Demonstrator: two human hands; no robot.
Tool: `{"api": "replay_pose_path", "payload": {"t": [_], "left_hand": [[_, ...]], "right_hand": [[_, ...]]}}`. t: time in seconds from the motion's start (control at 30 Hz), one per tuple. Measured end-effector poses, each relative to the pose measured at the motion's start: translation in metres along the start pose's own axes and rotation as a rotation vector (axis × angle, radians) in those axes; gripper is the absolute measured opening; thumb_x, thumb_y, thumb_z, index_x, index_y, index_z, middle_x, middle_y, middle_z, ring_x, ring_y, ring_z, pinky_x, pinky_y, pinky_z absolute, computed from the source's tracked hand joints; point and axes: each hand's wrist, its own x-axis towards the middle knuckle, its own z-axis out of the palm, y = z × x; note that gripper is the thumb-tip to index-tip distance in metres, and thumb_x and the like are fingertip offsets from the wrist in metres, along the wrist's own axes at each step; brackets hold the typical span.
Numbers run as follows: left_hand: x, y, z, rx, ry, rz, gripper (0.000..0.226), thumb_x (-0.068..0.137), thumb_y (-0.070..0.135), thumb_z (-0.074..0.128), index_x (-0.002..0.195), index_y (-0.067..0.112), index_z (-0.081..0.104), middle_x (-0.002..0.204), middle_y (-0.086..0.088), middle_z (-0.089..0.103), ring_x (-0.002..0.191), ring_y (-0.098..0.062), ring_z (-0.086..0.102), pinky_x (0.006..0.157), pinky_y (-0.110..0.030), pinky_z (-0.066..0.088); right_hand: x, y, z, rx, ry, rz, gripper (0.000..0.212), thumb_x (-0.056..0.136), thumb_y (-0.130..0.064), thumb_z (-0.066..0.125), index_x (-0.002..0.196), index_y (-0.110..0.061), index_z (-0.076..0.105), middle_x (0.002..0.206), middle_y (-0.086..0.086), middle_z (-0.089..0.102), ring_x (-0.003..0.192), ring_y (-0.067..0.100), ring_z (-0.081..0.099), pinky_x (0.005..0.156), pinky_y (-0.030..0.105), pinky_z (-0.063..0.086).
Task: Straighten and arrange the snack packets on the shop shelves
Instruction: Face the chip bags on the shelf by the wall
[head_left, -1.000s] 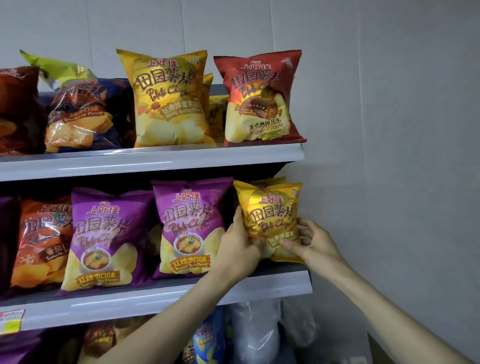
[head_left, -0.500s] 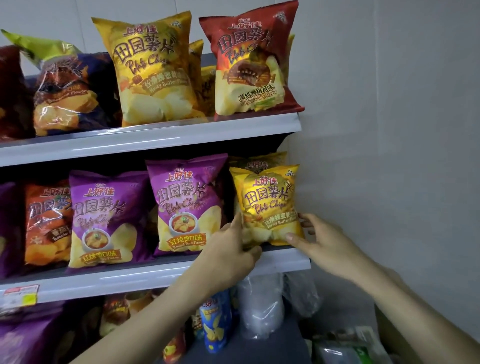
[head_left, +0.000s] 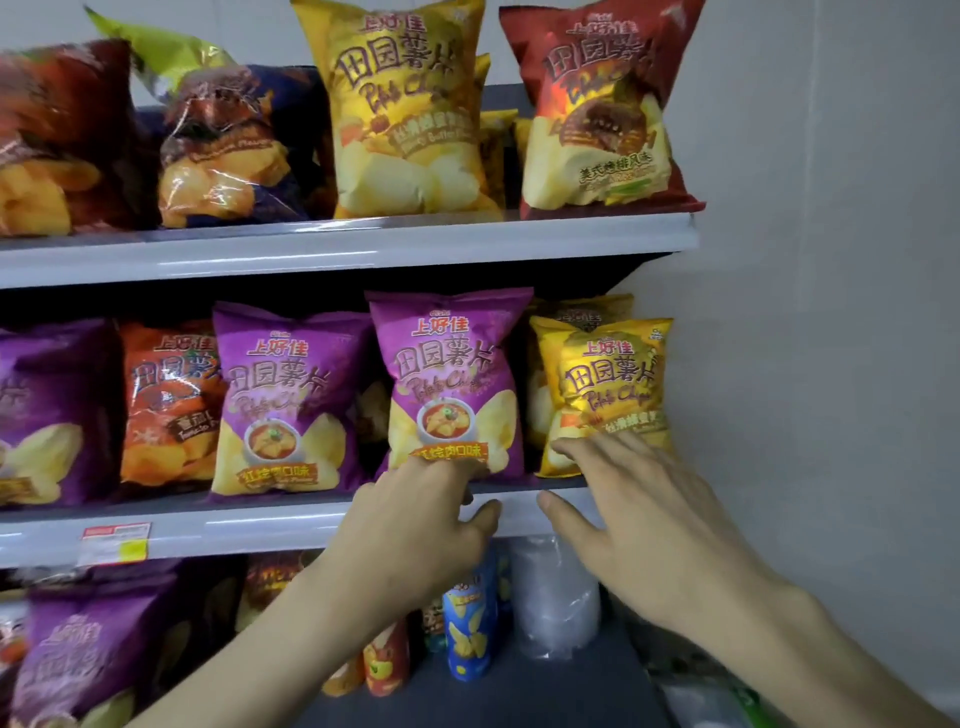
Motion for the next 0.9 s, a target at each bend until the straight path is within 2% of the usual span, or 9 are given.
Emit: {"api": "replay_pose_path", "payload": {"t": [0.1,0.2,0.23,0.33,0.53,0.67,0.77,0.83,0.9], "left_hand": [[-0.017,-0.043,-0.015,0.061,0.039,-0.029,0.048,0.099,0.063,0.048,0.142,0.041,0.053,0.123,0.017,0.07,0.113,-0.017,0.066,0.082,-0.036,0.054],[-0.036,-0.098,-0.036,0.084,0.07,-0.088,0.053,0.097,0.064,0.049,0.146,0.041,0.052,0.129,0.017,0.069,0.118,-0.015,0.065,0.088,-0.037,0.055],[-0.042,-0.116,-0.044,0.082,0.075,-0.116,0.054,0.097,0.064,0.049,0.146,0.043,0.051,0.131,0.017,0.068,0.121,-0.015,0.065,0.09,-0.037,0.054],[-0.061,-0.175,-0.068,0.109,0.093,-0.189,0.055,0.095,0.065,0.051,0.146,0.046,0.052,0.129,0.017,0.069,0.119,-0.017,0.066,0.091,-0.038,0.055],[-0.09,-0.28,-0.096,0.092,0.078,-0.318,0.067,0.078,0.072,0.036,0.133,0.041,0.06,0.118,0.01,0.074,0.11,-0.024,0.069,0.088,-0.043,0.057],[-0.101,-0.333,-0.103,0.051,0.101,-0.385,0.063,0.084,0.066,0.048,0.138,0.038,0.062,0.124,0.009,0.074,0.115,-0.025,0.069,0.093,-0.042,0.056],[-0.104,-0.363,-0.102,0.008,0.158,-0.427,0.065,0.083,0.066,0.048,0.139,0.036,0.062,0.126,0.009,0.074,0.113,-0.024,0.07,0.091,-0.043,0.058],[-0.102,-0.376,-0.104,0.004,0.204,-0.443,0.064,0.086,0.064,0.053,0.143,0.035,0.059,0.129,0.003,0.073,0.116,-0.028,0.069,0.089,-0.042,0.057],[-0.097,-0.387,-0.105,0.033,0.259,-0.454,0.061,0.093,0.055,0.062,0.149,0.033,0.052,0.136,-0.002,0.068,0.119,-0.034,0.066,0.083,-0.041,0.053]], "right_hand": [[0.014,-0.05,0.005,0.008,-0.063,-0.071,0.052,0.101,-0.059,0.042,0.144,-0.031,0.053,0.127,-0.012,0.061,0.119,0.016,0.056,0.094,0.033,0.048],[0.028,-0.102,0.012,0.042,-0.05,-0.084,0.052,0.095,-0.059,0.042,0.131,-0.029,0.063,0.116,-0.013,0.066,0.107,0.014,0.064,0.083,0.031,0.053],[0.035,-0.12,0.016,0.047,-0.027,-0.101,0.051,0.095,-0.059,0.041,0.129,-0.029,0.064,0.115,-0.014,0.066,0.107,0.014,0.064,0.084,0.031,0.053],[0.054,-0.173,0.027,0.076,-0.044,-0.144,0.049,0.103,-0.06,0.037,0.14,-0.032,0.05,0.129,-0.015,0.057,0.123,0.012,0.052,0.098,0.03,0.043],[0.076,-0.271,0.048,0.129,-0.046,-0.182,0.05,0.104,-0.06,0.037,0.147,-0.034,0.042,0.141,-0.016,0.048,0.132,0.009,0.042,0.108,0.028,0.033],[0.093,-0.31,0.083,0.244,-0.111,-0.181,0.049,0.102,-0.06,0.045,0.142,-0.034,0.045,0.144,-0.017,0.048,0.135,0.009,0.043,0.104,0.03,0.038],[0.11,-0.33,0.103,0.375,-0.158,-0.211,0.067,0.102,-0.056,0.05,0.16,-0.03,0.029,0.167,-0.016,0.024,0.154,0.008,0.02,0.124,0.026,0.022],[0.121,-0.341,0.11,0.431,-0.17,-0.188,0.078,0.103,-0.055,0.051,0.166,-0.029,0.014,0.173,-0.014,0.004,0.159,0.01,0.003,0.126,0.026,0.009],[0.132,-0.349,0.119,0.479,-0.19,-0.151,0.087,0.102,-0.054,0.052,0.167,-0.028,0.001,0.173,-0.012,-0.012,0.16,0.012,-0.006,0.126,0.028,0.004]]}}
